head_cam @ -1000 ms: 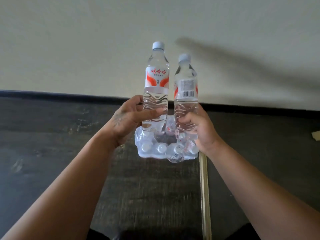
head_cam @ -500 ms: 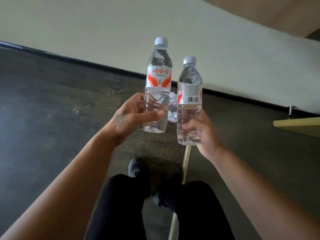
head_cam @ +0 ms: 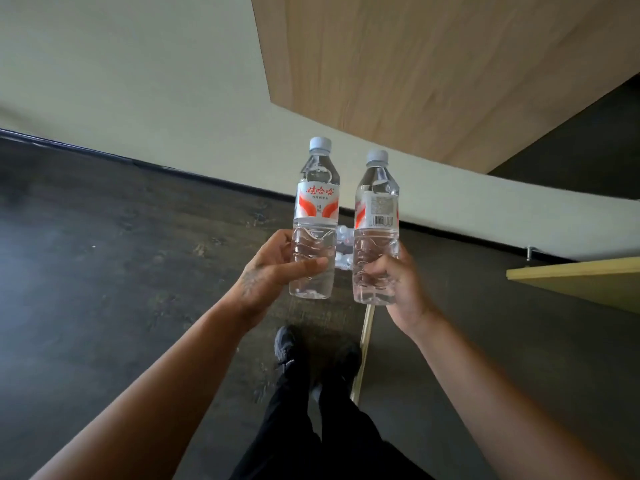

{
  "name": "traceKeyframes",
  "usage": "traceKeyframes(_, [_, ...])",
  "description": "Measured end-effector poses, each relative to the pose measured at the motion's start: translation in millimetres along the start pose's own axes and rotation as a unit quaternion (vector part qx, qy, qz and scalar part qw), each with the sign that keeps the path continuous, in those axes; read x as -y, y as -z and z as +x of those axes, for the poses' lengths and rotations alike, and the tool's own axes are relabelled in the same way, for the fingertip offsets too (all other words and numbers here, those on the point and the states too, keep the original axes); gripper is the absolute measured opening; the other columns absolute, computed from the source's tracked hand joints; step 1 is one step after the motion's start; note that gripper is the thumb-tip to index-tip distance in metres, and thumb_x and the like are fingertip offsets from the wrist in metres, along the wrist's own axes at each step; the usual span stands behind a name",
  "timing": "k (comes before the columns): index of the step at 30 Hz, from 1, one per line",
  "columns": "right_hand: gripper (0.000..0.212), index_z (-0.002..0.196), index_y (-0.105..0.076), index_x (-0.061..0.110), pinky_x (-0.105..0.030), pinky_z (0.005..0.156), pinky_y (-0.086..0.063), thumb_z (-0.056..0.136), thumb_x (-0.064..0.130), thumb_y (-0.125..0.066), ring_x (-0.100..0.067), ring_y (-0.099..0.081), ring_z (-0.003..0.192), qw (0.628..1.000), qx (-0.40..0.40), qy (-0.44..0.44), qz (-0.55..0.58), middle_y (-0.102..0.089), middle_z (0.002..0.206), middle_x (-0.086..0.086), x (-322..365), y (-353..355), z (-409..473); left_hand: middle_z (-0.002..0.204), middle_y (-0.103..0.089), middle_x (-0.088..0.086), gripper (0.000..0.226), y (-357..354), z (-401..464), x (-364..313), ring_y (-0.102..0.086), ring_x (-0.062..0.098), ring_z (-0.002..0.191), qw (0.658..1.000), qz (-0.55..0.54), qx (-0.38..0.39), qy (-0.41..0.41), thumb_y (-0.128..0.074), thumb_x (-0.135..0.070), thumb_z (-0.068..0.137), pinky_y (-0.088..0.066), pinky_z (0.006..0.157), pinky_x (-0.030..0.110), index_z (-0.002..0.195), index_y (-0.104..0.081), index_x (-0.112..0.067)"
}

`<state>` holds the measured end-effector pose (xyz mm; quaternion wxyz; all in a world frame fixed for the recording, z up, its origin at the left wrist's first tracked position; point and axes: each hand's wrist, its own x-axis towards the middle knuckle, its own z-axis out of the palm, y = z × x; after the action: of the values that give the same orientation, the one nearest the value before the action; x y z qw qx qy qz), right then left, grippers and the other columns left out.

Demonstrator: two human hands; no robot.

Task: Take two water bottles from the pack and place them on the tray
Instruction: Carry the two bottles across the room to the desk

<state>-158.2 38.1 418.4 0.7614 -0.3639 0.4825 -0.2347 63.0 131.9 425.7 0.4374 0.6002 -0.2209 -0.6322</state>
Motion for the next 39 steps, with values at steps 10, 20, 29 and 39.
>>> traceKeyframes(10, [0.057, 0.121, -0.067, 0.018, -0.039, 0.081, -0.056, 0.065, 0.016, -0.074, -0.026, -0.068, 0.092, 0.998, 0.047, 0.001, -0.042, -0.072, 0.1, -0.006, 28, -29, -7, 0.126, -0.082, 0.009, 0.073, 34, -43, -11, -0.08, 0.029, 0.115, 0.998, -0.046, -0.039, -0.021, -0.094, -0.035, 0.071, -0.061, 0.104, 0.055, 0.136, -0.065, -0.018])
traceKeyframes(20, [0.066, 0.129, -0.069, 0.025, -0.063, 0.101, -0.059, 0.064, 0.02, -0.081, -0.048, -0.071, 0.114, 0.96, 0.219, -0.069, -0.157, -0.075, 0.119, -0.021, 36, -138, 8, 0.115, -0.087, 0.003, 0.063, 63, -128, -13, -0.085, 0.019, 0.101, 0.97, -0.149, -0.184, -0.062, -0.087, -0.013, 0.079, -0.067, 0.078, 0.025, 0.136, -0.061, -0.01])
traceKeyframes(29, [0.072, 0.139, -0.061, 0.008, -0.078, 0.107, -0.048, 0.069, 0.002, -0.073, -0.065, -0.061, 0.122, 0.854, 0.436, -0.118, -0.259, -0.059, 0.134, -0.045, 36, -220, 10, 0.125, -0.084, 0.01, 0.077, 38, -202, 20, -0.084, 0.03, 0.111, 0.877, -0.271, -0.385, -0.096, -0.095, -0.027, 0.071, -0.069, 0.085, 0.038, 0.138, -0.061, -0.011])
traceKeyframes(39, [0.086, 0.138, -0.061, 0.006, -0.077, 0.111, -0.045, 0.055, 0.02, -0.08, -0.066, -0.057, 0.127, 0.757, 0.52, -0.171, -0.357, -0.06, 0.136, -0.043, -19, -366, -23, 0.124, -0.084, 0.016, 0.058, 95, -281, 53, -0.083, 0.033, 0.11, 0.761, -0.364, -0.522, -0.128, -0.087, -0.011, 0.079, -0.069, 0.088, 0.039, 0.133, -0.064, -0.004])
